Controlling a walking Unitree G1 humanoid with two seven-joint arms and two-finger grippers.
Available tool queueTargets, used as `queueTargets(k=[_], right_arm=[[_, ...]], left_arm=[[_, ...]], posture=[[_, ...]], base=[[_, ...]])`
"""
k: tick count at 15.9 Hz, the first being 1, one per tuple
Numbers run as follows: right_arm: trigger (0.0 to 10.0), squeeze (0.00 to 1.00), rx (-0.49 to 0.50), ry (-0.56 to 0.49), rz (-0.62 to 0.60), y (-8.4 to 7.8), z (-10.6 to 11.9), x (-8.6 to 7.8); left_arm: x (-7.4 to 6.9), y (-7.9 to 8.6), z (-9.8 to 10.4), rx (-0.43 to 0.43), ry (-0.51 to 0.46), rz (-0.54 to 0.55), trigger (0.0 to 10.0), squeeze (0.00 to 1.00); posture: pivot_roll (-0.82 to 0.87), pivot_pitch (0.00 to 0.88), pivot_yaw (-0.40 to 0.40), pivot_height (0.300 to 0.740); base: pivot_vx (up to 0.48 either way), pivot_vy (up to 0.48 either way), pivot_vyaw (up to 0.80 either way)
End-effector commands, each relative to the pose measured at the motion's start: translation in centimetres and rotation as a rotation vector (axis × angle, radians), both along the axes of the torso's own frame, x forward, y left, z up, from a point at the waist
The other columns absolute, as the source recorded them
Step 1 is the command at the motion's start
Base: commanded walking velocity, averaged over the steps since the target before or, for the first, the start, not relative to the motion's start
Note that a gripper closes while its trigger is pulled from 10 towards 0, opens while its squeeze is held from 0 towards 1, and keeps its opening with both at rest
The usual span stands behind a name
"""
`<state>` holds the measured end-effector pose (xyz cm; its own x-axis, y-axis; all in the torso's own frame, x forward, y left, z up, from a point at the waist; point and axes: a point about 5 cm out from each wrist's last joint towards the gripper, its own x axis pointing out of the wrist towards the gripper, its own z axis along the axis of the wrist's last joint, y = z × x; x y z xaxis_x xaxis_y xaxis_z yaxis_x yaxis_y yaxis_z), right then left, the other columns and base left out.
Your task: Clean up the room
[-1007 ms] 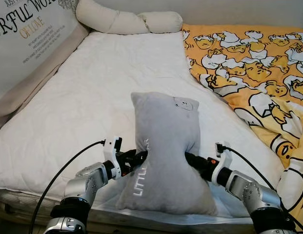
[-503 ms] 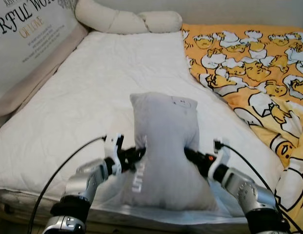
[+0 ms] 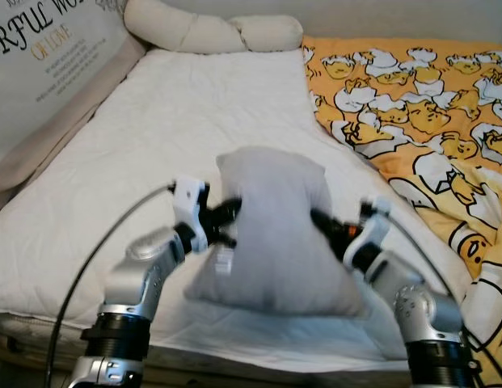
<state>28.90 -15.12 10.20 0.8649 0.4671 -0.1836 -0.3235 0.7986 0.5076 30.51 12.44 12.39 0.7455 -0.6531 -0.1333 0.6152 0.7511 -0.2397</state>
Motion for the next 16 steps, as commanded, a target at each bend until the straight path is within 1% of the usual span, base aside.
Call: queueTargets(k=[1,2,4,6,7,8,9,10,11,12,14,15,16], right_arm=[[0.0,0.0,0.032,-0.062,0.022,0.8,1.8,0.4],[0.0,0.0,0.037,-0.075,0.023,1.0,2.3,0.3],[0.0,0.0,0.039,-0.072,0.013,1.2,2.4,0.3],[0.0,0.0,0.021,-0.035,-0.029,0.5,1.5,-0.1],[0.0,0.0,0.025,-0.023,-0.042,0.3,1.2,-0.2],[0.0,0.0,0.039,0.028,-0.068,-0.2,0.5,-0.4],[0.0,0.0,-0.014,0.104,-0.109,-1.3,-1.3,-0.7],[0.0,0.0,-0.045,0.151,-0.115,-1.8,-2.4,-1.0],[0.0,0.0,-0.102,0.199,-0.101,-2.3,-3.7,-1.3],[0.0,0.0,-0.13,0.243,-0.093,-2.6,-4.8,-1.4],[0.0,0.0,-0.16,0.284,-0.073,-2.9,-6.0,-1.3],[0.0,0.0,-0.211,0.312,-0.062,-3.3,-6.8,-1.2],[0.0,0.0,-0.211,0.33,-0.042,-3.4,-7.2,-1.1]], left_arm=[[-0.2,-0.6,0.9,-0.001,-0.019,-0.019,0.0,0.0],[-0.5,-0.7,1.0,0.005,-0.02,-0.019,0.0,0.0],[-0.7,-0.6,0.9,0.004,-0.009,-0.002,0.0,0.0],[-0.9,0.0,0.4,0.008,0.026,0.043,0.0,0.0],[-0.9,0.1,0.3,0.019,0.032,0.048,0.0,0.0],[-0.9,0.2,0.3,0.037,0.032,0.061,0.0,0.0],[-0.5,1.1,-0.1,0.049,0.042,0.128,2.5,0.0],[-0.1,1.7,-0.7,0.072,0.054,0.161,10.0,0.0],[0.2,2.0,-1.4,0.054,0.084,0.157,10.0,1.0],[0.5,2.3,-2.2,0.038,0.118,0.163,10.0,1.0],[1.3,3.0,-3.3,0.032,0.183,0.21,10.0,1.0],[1.8,3.2,-4.1,0.008,0.238,0.203,10.0,1.0],[2.1,3.0,-4.7,-0.003,0.267,0.184,10.0,1.0]], posture=[[-0.08,0.0,0.02,0.74],[-0.08,0.0,0.019,0.74],[-0.07,0.0,0.002,0.74],[-0.08,0.0,0.006,0.74],[-0.08,0.0,0.004,0.74],[-0.08,0.0,0.002,0.74],[-0.09,0.0,0.01,0.74],[-0.09,0.0,0.016,0.74],[-0.1,0.0,0.022,0.74],[-0.1,0.0,0.026,0.74],[-0.11,0.0,0.032,0.74],[-0.11,0.0,0.033,0.74],[-0.12,0.0,0.03,0.74]], base=[[0.0,0.0,0.0],[0.0,0.0,0.0],[0.0,0.0,0.0],[0.0,0.0,0.0],[0.0,0.0,0.0],[0.0,0.0,0.0],[0.0,0.0,0.0],[0.0,0.0,0.0],[0.0,0.0,0.0],[0.0,0.0,0.0],[0.0,0.0,0.0],[0.0,0.0,0.0],[0.0,0.0,0.0]])
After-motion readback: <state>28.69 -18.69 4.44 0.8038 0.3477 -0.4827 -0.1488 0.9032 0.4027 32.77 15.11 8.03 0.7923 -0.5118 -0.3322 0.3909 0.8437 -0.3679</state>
